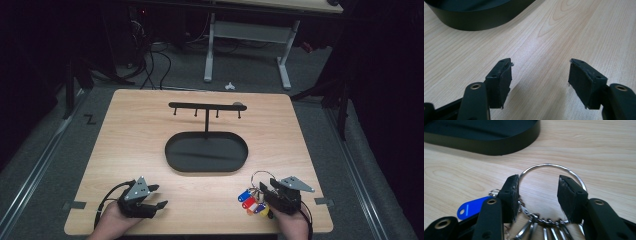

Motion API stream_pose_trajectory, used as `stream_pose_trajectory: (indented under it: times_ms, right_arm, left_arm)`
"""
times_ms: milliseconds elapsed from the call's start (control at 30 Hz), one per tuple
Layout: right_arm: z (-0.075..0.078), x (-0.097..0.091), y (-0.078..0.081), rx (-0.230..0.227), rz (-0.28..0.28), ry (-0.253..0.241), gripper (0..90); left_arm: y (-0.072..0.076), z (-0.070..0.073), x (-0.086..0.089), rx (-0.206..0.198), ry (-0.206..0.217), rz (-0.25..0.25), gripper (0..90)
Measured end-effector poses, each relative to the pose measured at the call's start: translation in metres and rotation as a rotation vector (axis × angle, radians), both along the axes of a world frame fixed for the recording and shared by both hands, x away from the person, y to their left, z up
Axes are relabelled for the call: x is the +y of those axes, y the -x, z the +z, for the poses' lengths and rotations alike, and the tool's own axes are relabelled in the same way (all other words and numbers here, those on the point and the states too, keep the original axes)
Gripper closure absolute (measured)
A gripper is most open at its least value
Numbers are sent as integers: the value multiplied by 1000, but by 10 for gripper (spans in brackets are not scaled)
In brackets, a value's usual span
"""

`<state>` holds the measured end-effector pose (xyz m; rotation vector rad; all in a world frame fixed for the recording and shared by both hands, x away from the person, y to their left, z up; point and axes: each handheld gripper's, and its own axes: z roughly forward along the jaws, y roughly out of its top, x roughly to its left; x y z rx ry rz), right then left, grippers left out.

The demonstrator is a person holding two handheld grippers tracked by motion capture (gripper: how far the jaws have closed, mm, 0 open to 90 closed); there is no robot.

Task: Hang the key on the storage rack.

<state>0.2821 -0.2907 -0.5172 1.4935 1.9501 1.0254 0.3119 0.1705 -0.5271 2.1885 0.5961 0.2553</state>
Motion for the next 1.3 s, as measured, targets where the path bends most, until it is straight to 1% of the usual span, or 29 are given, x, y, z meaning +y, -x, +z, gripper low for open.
stream_pose_trajectory:
  times_ms: [33,67,133,167,267,333,367,467,500,533,667,700,733,833,867,900,933,1033,1067,1100,1133,1167,1200,1233,1267,1300]
  right_arm:
    - [0,0,0,0,0,0,526]
    - [0,6,-3,3,14,7,524]
    - [1,8,-5,7,16,7,524]
    - [2,11,-6,1,23,11,523]
    - [5,19,-9,3,39,7,518]
    - [5,20,-9,2,47,13,517]
    - [8,23,-10,16,60,14,514]
    - [14,26,-13,46,86,47,505]
    - [14,26,-13,46,86,47,505]
    - [18,29,-17,84,110,70,498]
    - [24,34,-25,157,135,120,496]
    - [24,34,-25,157,135,120,496]
    - [26,34,-30,197,149,147,495]
    - [28,35,-38,271,165,180,482]
    - [29,34,-41,303,170,189,472]
    - [29,34,-41,303,170,189,472]
    - [32,35,-46,337,183,214,459]
    - [37,37,-52,383,196,257,448]
    - [39,38,-55,400,200,266,445]
    - [39,38,-55,400,200,266,445]
    - [42,40,-61,436,200,278,437]
    - [42,40,-61,436,200,278,437]
    - [43,42,-67,466,197,298,418]
    - [43,42,-67,466,197,298,418]
    - [42,45,-71,499,207,331,416]
    - [42,47,-73,517,208,352,416]
  left_arm:
    - [0,0,0,0,0,0,356]
    - [0,0,0,-1,-1,-4,355]
    - [0,0,0,-1,-1,-6,356]
    - [0,0,0,1,-2,-7,356]
    - [0,0,0,4,-3,-4,355]
    - [0,-1,0,4,-2,-2,356]
    - [1,-2,0,9,-1,4,356]
    - [2,-2,0,9,-6,-3,356]
    - [2,-2,0,9,-6,-3,356]
    - [2,-1,0,5,0,-3,356]
    - [2,-1,2,10,8,-3,356]
    - [2,-1,2,10,8,-3,356]
    - [2,0,3,8,12,-2,356]
    - [2,1,3,9,14,-5,356]
    - [2,1,3,9,14,-7,356]
    - [2,1,3,9,14,-7,356]
    - [3,1,3,7,14,-10,356]
    - [3,1,2,1,11,-9,355]
    - [3,1,2,4,9,-12,355]
    - [3,1,2,4,9,-12,355]
    - [3,1,1,3,10,-12,355]
    - [3,1,1,4,12,-12,355]
    - [3,1,1,4,12,-13,355]
    - [3,1,1,4,12,-13,356]
    - [3,1,1,4,12,-12,355]
    - [3,1,1,3,12,-14,356]
